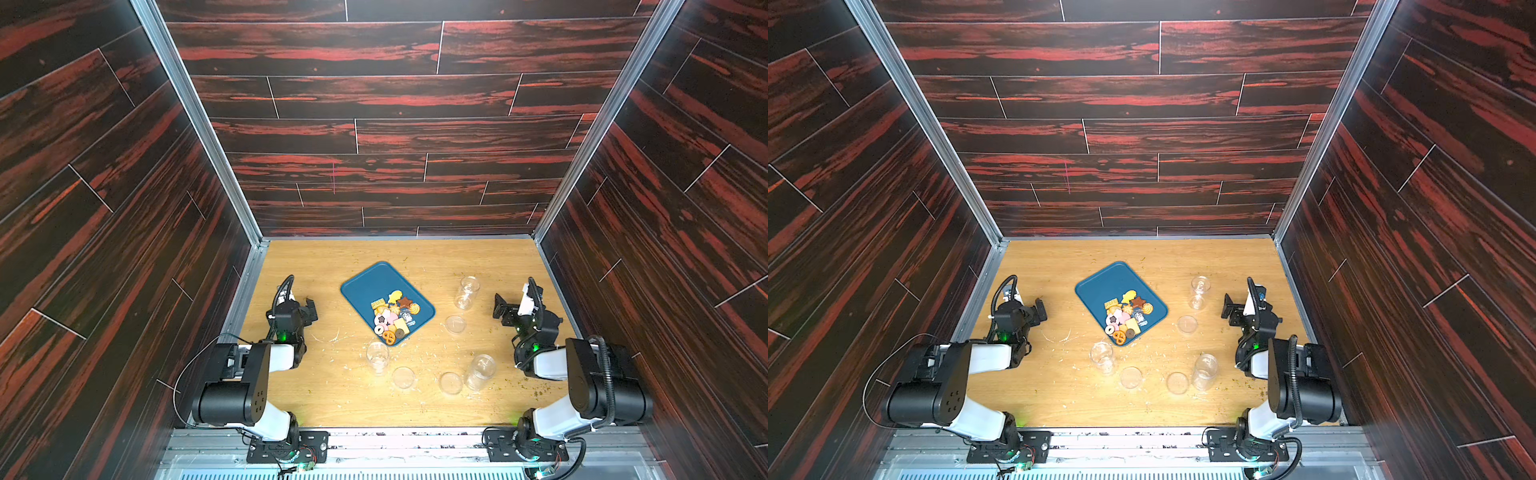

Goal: Pour the cookies out of the jar
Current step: Reset both arms

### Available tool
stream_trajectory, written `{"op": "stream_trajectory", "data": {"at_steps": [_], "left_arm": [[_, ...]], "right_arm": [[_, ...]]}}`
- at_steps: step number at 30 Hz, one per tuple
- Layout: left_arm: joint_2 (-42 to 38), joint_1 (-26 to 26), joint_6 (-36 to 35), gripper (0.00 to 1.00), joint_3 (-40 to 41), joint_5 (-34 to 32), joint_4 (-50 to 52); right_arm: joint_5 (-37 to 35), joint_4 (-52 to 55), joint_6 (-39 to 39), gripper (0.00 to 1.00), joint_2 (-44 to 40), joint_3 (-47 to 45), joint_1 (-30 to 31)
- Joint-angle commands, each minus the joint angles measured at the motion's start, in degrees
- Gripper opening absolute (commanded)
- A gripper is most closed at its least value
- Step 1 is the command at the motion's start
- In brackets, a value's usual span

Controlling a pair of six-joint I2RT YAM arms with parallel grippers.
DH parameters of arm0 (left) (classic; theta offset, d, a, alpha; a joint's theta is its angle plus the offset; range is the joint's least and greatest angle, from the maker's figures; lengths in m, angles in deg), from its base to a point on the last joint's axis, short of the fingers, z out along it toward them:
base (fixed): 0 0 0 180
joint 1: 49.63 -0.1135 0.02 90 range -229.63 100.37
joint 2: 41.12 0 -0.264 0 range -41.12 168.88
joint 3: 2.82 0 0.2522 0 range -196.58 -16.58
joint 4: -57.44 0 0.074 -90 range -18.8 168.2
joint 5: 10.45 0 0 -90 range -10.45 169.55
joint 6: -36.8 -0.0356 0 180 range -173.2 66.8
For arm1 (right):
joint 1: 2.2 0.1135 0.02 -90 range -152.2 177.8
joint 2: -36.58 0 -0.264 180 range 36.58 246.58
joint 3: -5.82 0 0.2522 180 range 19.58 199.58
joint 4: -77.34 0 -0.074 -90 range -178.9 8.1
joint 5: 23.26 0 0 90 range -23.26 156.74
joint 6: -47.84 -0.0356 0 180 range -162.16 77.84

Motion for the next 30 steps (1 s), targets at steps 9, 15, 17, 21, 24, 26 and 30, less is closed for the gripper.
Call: {"op": "stream_trajectory", "data": {"at_steps": [9, 15, 17, 21, 24, 26, 30], "left_arm": [[-0.3, 0.0, -0.9, 1.00, -0.8, 0.0, -1.3], [-0.3, 0.0, -0.8, 1.00, -0.8, 0.0, -1.3], [-0.3, 0.0, -1.0, 1.00, -0.8, 0.0, -1.3], [-0.3, 0.0, -0.9, 1.00, -0.8, 0.0, -1.3], [-0.3, 0.0, -0.9, 1.00, -0.8, 0.0, -1.3], [-0.3, 0.0, -0.9, 1.00, -0.8, 0.0, -1.3], [-0.2, 0.0, -0.8, 1.00, -0.8, 0.0, -1.3]], "right_arm": [[-0.4, -0.8, 0.1, 0.98, 1.0, 0.4, 0.2], [-0.2, -0.8, 0.2, 0.99, 1.0, 0.4, 0.3], [-0.1, -0.8, 0.4, 0.99, 1.1, 0.4, 0.3], [-0.2, -0.1, 0.5, 0.99, 1.4, 1.0, 0.4], [-0.2, 0.0, 0.4, 0.99, 1.4, 1.1, 0.3], [-0.2, 0.2, 0.4, 0.99, 1.4, 1.1, 0.4], [-0.2, -0.7, 0.4, 0.99, 1.0, 0.4, 0.4]]}}
